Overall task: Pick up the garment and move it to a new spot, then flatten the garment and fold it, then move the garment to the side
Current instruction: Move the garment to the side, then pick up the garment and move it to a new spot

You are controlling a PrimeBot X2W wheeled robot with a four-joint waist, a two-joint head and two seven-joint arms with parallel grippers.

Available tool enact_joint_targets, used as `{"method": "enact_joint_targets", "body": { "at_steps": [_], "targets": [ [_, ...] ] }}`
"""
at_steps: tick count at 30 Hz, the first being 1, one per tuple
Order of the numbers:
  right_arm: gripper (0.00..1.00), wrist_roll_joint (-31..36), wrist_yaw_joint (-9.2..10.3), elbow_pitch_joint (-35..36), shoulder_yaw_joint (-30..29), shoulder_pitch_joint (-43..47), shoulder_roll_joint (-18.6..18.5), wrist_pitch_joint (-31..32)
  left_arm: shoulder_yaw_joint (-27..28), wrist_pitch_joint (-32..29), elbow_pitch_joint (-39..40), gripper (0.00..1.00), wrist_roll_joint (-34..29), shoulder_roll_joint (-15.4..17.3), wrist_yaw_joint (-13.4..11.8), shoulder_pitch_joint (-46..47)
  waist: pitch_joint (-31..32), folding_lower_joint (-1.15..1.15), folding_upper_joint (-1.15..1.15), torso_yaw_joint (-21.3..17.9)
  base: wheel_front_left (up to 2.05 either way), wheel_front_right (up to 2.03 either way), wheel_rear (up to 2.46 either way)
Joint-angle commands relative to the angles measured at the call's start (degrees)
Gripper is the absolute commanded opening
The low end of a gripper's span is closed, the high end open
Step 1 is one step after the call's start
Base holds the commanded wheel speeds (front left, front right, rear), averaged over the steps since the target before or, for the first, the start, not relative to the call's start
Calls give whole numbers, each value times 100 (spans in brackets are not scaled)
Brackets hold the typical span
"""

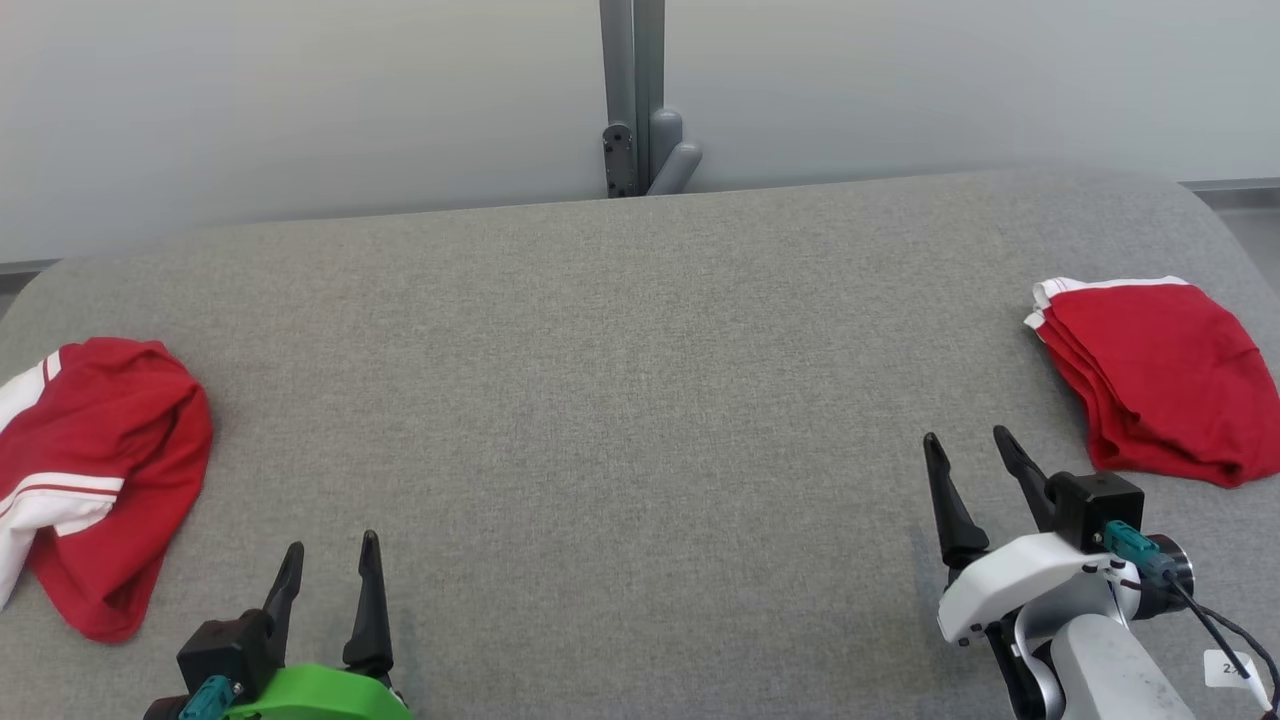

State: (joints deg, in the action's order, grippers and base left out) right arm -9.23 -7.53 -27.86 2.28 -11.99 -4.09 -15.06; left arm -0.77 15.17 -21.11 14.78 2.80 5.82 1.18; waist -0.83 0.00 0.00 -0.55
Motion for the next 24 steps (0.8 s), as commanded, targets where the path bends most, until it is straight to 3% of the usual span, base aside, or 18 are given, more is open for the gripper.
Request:
{"method": "enact_joint_targets", "body": {
  "at_steps": [1,15,24],
  "targets": [
    [100,30,8,48,1,88,12,-15,37,-5,8,100,-23,20,13,-87,82,0,0,-27,0,0,0],
    [100,-79,8,56,40,223,76,-15,37,-5,21,100,93,20,-30,-59,66,0,0,16,0,0,0],
    [100,-243,7,18,239,231,90,-15,90,-5,-111,100,47,20,-141,-13,-40,0,0,959,0,0,0]
  ]
}}
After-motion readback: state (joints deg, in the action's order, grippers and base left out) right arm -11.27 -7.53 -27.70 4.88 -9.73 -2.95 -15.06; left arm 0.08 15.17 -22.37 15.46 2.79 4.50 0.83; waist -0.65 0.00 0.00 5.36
